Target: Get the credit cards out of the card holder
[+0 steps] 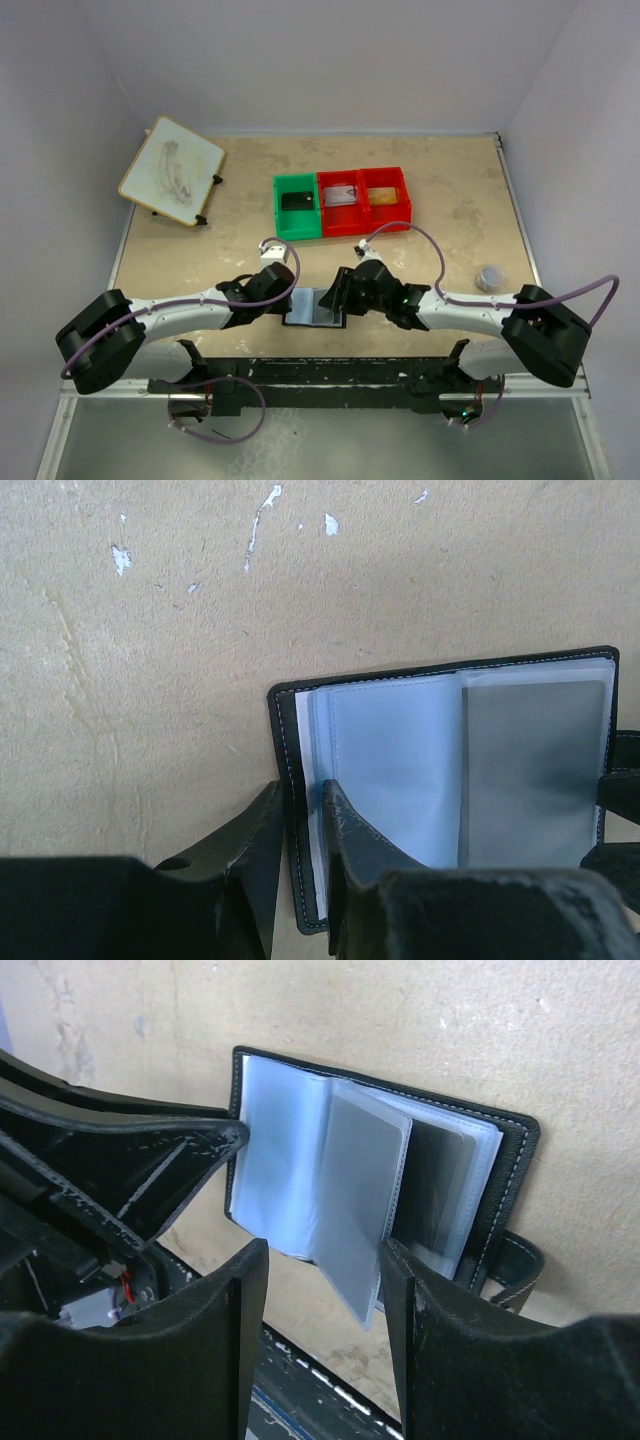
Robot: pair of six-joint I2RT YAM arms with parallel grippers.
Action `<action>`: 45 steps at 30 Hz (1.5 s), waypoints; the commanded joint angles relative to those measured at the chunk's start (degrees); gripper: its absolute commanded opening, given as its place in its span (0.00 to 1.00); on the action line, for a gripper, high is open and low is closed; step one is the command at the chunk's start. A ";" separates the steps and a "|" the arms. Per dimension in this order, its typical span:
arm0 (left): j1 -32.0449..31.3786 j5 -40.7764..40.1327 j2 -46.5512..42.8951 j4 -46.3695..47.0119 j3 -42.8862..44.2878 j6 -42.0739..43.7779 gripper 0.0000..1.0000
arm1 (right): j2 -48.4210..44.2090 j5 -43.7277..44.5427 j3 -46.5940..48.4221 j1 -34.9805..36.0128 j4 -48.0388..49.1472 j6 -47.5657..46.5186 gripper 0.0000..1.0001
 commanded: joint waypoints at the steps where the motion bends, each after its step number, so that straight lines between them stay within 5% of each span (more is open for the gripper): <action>1: -0.36 2.58 0.21 -0.30 0.93 0.73 0.17 | -1.81 -1.97 2.13 0.16 7.55 1.50 0.51; 34: -0.36 -2.08 -5.81 -3.94 0.43 -0.16 0.17 | 5.60 -3.17 9.15 0.19 6.67 -2.55 0.52; 45: -0.36 -2.64 -11.00 0.12 0.89 -1.07 0.35 | -1.56 3.80 3.23 0.07 2.98 0.09 0.53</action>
